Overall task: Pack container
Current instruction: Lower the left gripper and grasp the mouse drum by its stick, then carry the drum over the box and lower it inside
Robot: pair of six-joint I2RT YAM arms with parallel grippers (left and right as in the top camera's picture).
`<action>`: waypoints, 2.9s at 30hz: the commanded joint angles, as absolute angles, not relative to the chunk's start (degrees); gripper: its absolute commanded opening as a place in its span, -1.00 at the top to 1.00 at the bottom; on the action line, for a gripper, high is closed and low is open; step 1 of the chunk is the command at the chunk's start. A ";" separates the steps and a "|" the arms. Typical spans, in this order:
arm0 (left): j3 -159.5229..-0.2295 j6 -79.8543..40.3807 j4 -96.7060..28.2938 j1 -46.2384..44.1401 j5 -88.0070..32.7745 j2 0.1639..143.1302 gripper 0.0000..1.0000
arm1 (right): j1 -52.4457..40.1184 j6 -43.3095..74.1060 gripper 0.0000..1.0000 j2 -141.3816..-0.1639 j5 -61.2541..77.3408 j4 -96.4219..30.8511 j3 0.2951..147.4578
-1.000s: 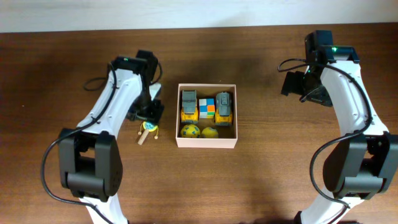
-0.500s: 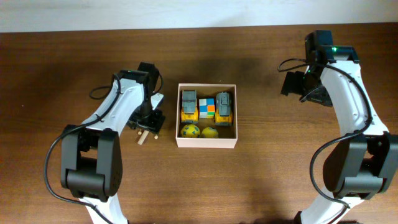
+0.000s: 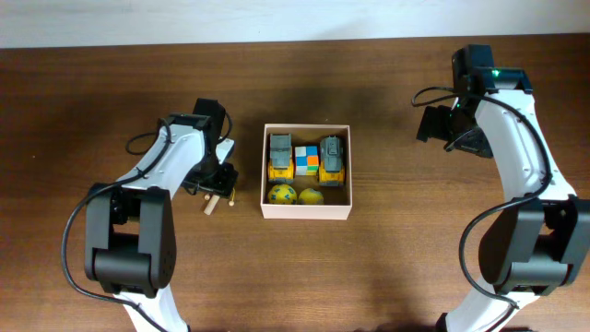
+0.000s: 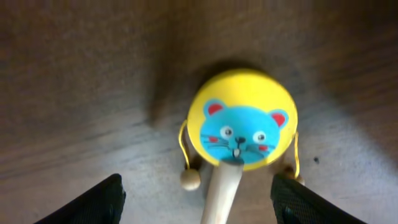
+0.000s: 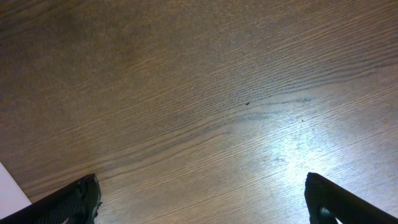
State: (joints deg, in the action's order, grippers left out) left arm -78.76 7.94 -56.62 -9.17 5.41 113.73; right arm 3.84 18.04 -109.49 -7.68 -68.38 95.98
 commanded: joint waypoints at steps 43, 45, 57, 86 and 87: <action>-71.26 6.94 -48.18 -8.82 5.23 113.45 0.28 | 4.10 18.46 -0.98 -109.69 -8.23 -68.34 95.90; -70.89 6.90 -48.21 -8.82 5.19 113.45 0.39 | 4.10 18.46 -0.97 -109.69 -8.21 -68.34 95.90; -70.85 5.39 -47.18 -8.82 5.19 113.45 0.73 | 4.10 18.46 -0.99 -109.69 -8.21 -68.34 95.90; -91.29 3.77 -64.82 -9.91 2.57 113.43 0.81 | 4.10 18.46 -0.98 -109.69 -8.21 -68.34 95.90; -92.92 4.16 -66.15 -10.37 2.52 113.43 0.81 | 4.10 18.46 -0.98 -109.69 -8.21 -68.34 95.90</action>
State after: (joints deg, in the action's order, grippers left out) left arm -88.68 4.49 -64.29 -9.43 3.25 113.10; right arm 3.84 18.02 -109.49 -7.70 -68.40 95.98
